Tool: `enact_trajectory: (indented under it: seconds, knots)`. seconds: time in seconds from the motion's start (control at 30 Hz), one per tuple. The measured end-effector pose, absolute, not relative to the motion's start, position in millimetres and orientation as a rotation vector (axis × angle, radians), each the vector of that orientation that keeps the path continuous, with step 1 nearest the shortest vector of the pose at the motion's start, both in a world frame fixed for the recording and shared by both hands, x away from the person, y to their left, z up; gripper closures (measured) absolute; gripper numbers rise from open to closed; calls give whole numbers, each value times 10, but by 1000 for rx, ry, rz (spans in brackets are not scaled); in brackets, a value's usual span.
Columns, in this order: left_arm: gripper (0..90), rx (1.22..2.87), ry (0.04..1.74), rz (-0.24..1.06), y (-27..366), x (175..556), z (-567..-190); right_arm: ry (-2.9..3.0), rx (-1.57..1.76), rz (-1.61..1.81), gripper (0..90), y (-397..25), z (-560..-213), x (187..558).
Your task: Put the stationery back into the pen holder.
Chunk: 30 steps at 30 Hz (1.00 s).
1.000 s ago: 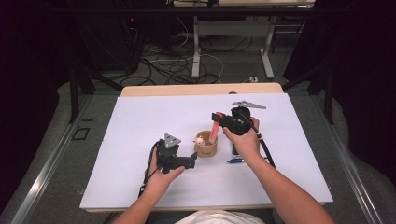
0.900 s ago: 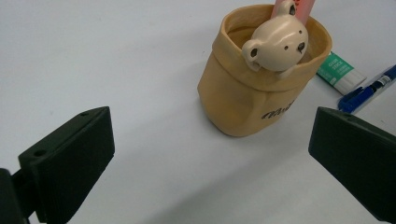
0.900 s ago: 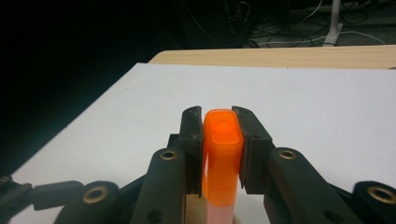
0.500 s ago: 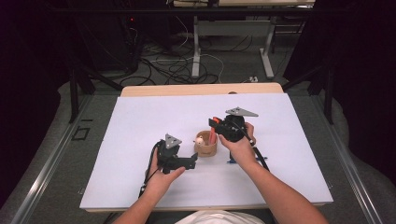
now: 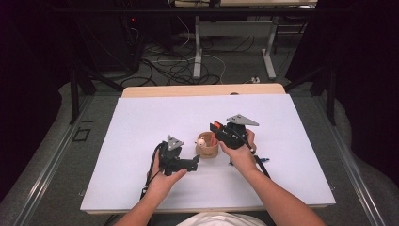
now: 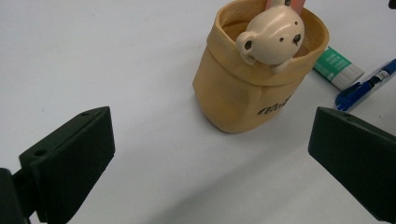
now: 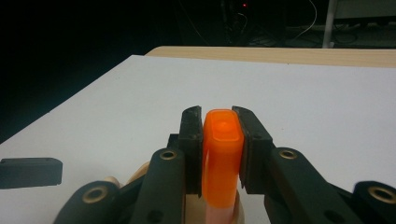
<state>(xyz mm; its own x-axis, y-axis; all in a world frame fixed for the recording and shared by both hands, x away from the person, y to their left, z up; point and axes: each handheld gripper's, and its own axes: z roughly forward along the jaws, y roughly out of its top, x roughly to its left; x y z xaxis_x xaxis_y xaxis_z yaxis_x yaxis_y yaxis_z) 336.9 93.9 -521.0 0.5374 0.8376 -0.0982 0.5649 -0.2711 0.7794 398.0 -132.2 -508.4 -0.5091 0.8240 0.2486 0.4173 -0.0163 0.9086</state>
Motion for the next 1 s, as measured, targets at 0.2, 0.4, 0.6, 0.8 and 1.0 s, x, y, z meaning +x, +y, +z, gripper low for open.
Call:
enact_trajectory:
  seconds: [0.2,0.4,0.6,0.8,1.0]
  knots:
    - [6,1969,1135,429,938,3369,-5210,1898,1311,1538,703,-1334,-5086,3992]
    - [6,1969,1134,429,936,3369,-5210,1895,1328,1557,634,-1364,-5063,3992]
    - [7,1969,1135,429,939,3369,-5209,1872,1354,1609,560,-1414,-5003,3972]
    - [9,1962,1141,433,943,3375,-5214,1858,1345,1645,494,-1498,-4937,3954]
    - [9,1961,1143,430,953,3378,-5211,1873,1345,1666,456,-1599,-4883,3945]
